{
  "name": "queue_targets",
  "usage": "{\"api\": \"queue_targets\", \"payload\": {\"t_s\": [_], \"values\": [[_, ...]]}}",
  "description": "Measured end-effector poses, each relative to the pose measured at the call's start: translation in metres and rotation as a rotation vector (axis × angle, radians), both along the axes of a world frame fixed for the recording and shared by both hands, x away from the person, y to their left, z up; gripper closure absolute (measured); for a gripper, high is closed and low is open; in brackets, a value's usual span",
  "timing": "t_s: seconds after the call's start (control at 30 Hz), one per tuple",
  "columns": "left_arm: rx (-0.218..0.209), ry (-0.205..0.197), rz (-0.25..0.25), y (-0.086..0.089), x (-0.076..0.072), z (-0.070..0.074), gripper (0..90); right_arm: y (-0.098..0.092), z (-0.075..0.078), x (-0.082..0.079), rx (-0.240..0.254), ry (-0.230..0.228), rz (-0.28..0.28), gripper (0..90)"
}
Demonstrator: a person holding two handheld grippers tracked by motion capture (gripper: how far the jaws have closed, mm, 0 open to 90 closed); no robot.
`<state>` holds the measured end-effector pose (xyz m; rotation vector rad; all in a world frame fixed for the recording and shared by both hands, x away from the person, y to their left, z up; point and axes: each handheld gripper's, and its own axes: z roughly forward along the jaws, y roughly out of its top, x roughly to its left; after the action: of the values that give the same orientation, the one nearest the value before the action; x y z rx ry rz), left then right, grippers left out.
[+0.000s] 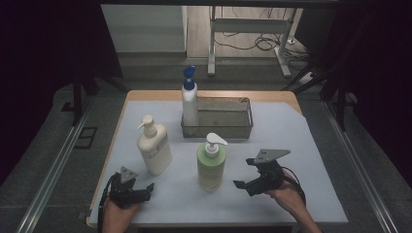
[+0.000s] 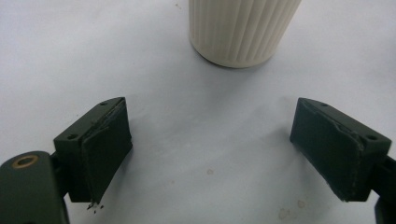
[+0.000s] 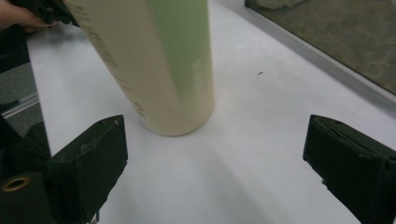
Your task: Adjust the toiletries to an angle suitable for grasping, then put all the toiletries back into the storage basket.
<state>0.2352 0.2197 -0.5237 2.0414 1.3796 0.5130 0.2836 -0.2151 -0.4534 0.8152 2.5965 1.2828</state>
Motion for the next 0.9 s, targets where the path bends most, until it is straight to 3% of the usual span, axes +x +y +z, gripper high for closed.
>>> {"api": "queue_targets", "payload": {"t_s": [0.47,0.9], "values": [[0.001,-0.001,0.0,0.0,0.0,0.0,12.0,0.035,0.003,-0.001,0.008,-0.001,0.068,6.4],[0.003,0.001,-0.002,0.0,0.0,0.0,12.0,0.068,0.011,0.005,-0.007,-0.043,0.107,4.8]]}}
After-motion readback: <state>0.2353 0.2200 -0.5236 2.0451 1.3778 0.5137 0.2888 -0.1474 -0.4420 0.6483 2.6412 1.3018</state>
